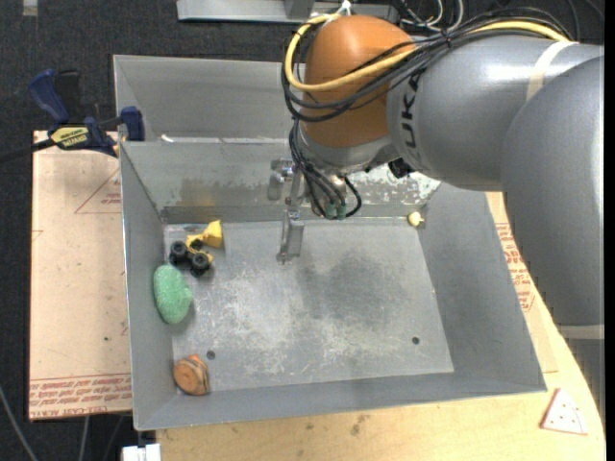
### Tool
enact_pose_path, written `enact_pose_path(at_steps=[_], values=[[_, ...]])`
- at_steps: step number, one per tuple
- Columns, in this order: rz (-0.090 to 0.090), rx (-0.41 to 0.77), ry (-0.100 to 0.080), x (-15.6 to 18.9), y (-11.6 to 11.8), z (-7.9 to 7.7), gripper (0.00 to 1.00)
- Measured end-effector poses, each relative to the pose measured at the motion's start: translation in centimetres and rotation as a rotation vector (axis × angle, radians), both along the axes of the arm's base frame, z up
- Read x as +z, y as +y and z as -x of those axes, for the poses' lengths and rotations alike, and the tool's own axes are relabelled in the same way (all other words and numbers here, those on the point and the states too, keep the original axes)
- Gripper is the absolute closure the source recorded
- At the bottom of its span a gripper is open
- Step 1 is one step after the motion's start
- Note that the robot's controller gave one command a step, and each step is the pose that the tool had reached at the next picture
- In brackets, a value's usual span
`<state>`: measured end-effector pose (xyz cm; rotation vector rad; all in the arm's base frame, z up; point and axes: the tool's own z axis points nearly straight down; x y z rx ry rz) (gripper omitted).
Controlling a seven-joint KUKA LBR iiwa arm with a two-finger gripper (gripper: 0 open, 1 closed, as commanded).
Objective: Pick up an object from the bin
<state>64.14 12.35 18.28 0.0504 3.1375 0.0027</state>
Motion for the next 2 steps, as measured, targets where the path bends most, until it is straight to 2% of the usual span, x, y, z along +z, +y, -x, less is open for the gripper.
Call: enact_pose_path(at_steps=[1, 2], values=[[0.000, 0.002, 0.002, -1.1, 0.1, 0.1, 0.00], [0.003, 0.112, 0.001, -2.5, 4.2, 1.9, 0.00]])
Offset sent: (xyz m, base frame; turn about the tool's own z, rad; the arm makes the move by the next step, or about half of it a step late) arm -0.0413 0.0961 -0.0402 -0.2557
